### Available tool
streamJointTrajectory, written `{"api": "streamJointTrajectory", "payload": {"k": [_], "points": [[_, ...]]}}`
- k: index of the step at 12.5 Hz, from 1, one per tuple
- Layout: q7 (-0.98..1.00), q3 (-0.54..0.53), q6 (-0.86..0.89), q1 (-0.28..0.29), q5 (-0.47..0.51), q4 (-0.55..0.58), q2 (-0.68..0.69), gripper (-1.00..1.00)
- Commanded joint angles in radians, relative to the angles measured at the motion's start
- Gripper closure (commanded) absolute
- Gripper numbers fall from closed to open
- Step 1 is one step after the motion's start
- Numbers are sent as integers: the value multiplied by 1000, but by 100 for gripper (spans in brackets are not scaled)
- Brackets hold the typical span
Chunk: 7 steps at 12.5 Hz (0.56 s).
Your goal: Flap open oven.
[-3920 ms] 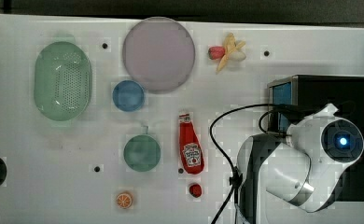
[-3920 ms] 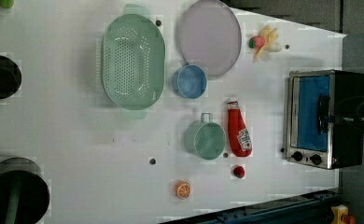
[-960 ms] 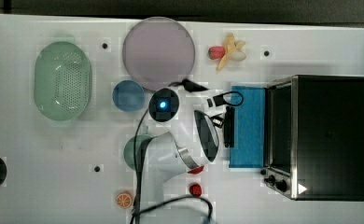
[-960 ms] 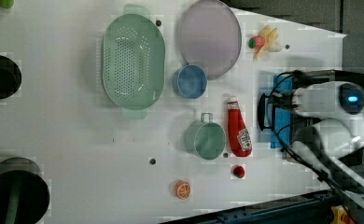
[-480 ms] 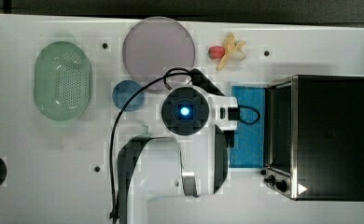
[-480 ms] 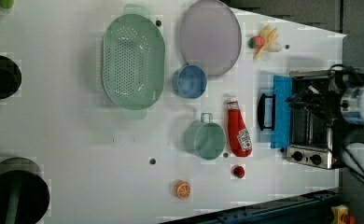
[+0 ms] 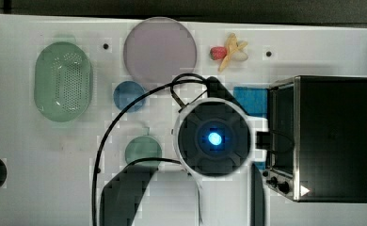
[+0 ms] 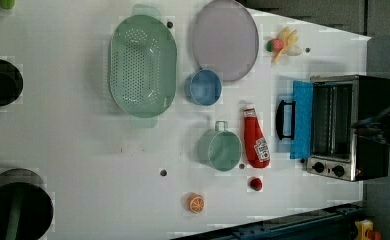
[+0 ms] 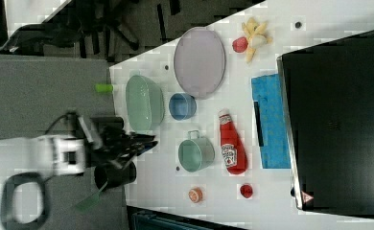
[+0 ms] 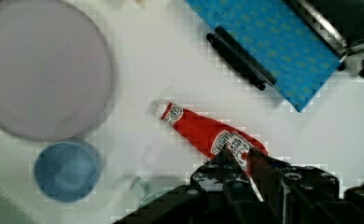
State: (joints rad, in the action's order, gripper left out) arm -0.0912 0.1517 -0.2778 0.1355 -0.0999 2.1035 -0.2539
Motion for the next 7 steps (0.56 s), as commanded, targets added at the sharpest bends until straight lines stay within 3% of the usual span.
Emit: {"api": "streamJointTrajectory", "payload": {"k": [1,7], "points": [[-51,18,169,-3,28,-134,16,65],[-46,16,211,-1,35,-182,17,65]]}}
